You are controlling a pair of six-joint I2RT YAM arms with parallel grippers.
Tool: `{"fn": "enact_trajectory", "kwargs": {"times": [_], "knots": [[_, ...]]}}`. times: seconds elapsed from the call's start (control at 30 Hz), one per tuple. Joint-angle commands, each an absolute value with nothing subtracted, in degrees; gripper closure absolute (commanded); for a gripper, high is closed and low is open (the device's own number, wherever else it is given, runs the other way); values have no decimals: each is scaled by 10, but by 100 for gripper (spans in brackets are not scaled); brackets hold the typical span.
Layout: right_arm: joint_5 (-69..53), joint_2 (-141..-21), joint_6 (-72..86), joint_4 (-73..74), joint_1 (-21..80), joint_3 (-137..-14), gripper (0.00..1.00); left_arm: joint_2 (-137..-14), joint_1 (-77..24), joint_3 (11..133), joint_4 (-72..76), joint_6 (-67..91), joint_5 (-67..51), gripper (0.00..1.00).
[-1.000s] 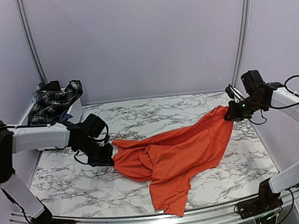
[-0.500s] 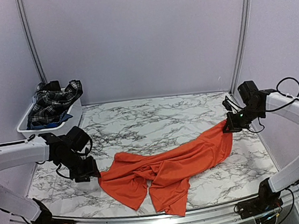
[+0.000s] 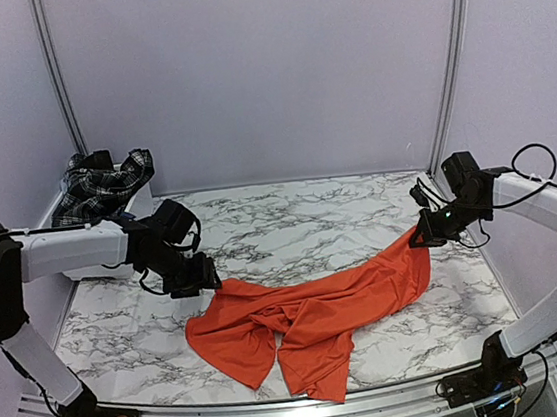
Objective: Fold and stack the mixed laundry pile
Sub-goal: Pick up the crumpled T-shirt from the center of the board.
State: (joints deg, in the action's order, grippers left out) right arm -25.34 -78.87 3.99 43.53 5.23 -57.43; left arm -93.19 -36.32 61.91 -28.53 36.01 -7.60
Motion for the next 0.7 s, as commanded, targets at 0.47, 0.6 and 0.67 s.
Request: {"fn": "enact_trajectory", "kwargs": {"times": [0.47,0.6,0.67], "knots": [[-227,-816,33,419,49,-620,100,-1118,-290,808,-156,387,-140,100],[-216,-831,33,414,48,-632,100,-1114,-262,795,-159,382,-146,100],[-209,-836,32,418,48,-641,100,-1109,-260,787,-167,350,-171,80]]}}
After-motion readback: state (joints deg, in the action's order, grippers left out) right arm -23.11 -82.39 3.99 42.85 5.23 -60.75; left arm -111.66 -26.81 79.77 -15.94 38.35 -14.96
